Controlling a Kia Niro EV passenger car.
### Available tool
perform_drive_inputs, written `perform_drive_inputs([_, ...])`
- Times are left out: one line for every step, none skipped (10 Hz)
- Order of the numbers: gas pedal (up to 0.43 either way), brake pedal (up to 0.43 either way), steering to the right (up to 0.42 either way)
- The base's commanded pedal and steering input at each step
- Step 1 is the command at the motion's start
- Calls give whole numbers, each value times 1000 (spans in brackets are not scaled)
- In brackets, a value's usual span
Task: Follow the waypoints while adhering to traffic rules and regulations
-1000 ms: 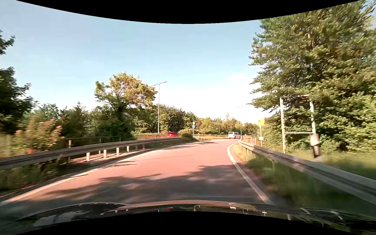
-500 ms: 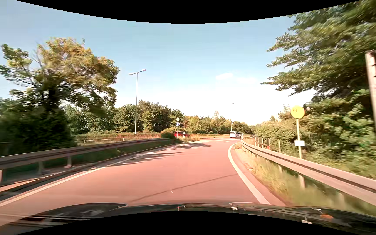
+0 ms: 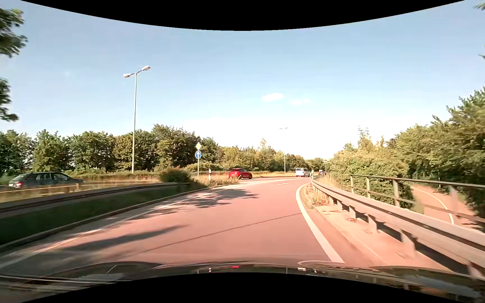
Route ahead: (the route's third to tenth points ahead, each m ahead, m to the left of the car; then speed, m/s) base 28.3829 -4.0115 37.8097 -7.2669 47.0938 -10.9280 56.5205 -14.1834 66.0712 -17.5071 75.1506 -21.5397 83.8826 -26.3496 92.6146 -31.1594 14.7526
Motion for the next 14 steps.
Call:
perform_drive_inputs([98, 6, 50])
perform_drive_inputs([98, 6, 50])
perform_drive_inputs([98, 6, 50])
perform_drive_inputs([98, 6, 50])
perform_drive_inputs([98, 6, 49])
perform_drive_inputs([98, 6, 49])
perform_drive_inputs([110, 6, 49])
perform_drive_inputs([110, 6, 50])
perform_drive_inputs([110, 6, 50])
perform_drive_inputs([110, 6, 51])
perform_drive_inputs([110, 6, 54])
perform_drive_inputs([110, 6, 55])
perform_drive_inputs([110, 6, 55])
perform_drive_inputs([110, 6, 55])
